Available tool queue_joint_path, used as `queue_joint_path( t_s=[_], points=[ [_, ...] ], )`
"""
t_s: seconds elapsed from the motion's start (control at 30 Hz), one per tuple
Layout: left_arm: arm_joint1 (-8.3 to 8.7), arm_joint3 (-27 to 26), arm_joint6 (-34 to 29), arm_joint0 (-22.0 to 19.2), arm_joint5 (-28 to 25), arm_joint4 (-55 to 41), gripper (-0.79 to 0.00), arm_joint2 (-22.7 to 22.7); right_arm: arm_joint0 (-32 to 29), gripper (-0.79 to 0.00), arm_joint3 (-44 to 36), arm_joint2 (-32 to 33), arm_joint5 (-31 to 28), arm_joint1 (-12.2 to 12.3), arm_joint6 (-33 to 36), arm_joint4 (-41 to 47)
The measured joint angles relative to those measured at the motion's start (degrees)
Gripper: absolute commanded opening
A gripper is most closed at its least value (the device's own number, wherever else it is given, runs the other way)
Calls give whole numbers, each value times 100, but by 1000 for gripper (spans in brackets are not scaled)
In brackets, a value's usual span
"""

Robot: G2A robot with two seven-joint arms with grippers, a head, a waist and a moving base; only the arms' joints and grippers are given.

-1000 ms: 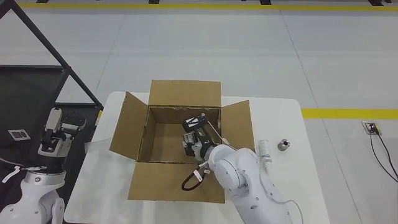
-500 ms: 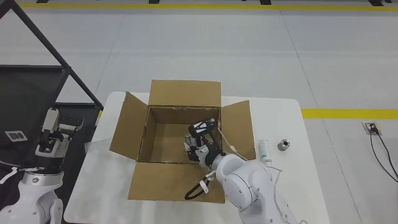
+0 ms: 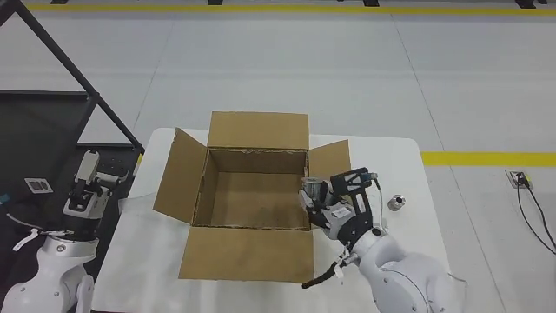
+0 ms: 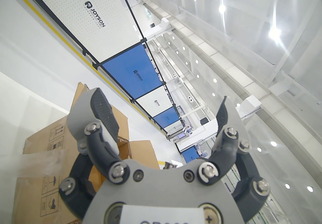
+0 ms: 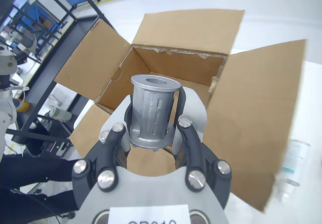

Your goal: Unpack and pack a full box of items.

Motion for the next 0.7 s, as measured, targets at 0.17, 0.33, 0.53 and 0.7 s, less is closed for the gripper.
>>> queue_joint_path(
  t_s=[0.17,0.33,0.53,0.7],
  points=[
    [1,9,-71,-102,49,78,0,129,-1162,-785,-764,1039,50,84,-551,506],
    [2,49,-114,-202,95,142,0,246,-1676,-785,-448,1871,276,137,-660,1009],
    [3,59,-140,-269,125,207,0,328,-902,-785,1023,2346,667,252,108,1109],
    [6,59,-128,-282,144,259,0,331,-55,-785,2352,2547,709,371,583,1028]
  ],
)
